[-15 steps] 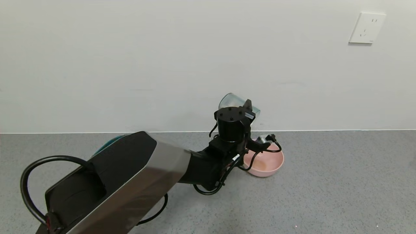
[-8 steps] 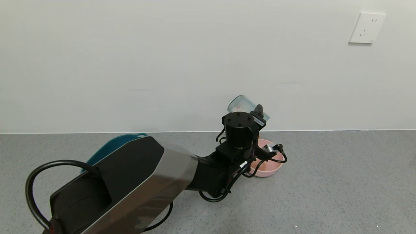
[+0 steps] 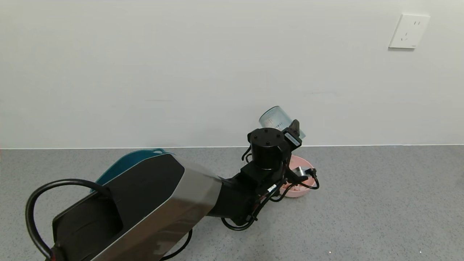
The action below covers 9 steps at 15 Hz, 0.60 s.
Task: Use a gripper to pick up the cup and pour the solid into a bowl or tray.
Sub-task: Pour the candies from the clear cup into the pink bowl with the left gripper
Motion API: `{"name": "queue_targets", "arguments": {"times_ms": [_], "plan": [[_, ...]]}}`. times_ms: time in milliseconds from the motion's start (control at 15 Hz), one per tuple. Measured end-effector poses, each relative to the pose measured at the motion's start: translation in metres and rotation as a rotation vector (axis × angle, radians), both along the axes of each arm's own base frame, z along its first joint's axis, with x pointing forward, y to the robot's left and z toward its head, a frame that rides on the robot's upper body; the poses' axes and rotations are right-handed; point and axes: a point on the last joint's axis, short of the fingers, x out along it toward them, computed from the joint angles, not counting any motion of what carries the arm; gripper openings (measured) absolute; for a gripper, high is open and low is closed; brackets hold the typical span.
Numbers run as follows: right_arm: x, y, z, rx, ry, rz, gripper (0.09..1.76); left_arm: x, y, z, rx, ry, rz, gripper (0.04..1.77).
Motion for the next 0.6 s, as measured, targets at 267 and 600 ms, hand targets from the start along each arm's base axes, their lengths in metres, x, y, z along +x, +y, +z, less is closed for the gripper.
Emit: {"name": "queue_targets", "arguments": {"times_ms": [267, 600], "plan": [[0.0, 0.0, 0.0, 0.0, 0.0, 0.0, 1.71, 0.0004, 0.0007, -0.0009, 0.056, -0.019, 0.003, 1.34], [0.0, 0.0, 0.0, 0.0, 0.0, 0.0, 1.71, -0.0012, -0.001, -0.0006, 0.129, -0.053, -0.028, 1.34]]}}
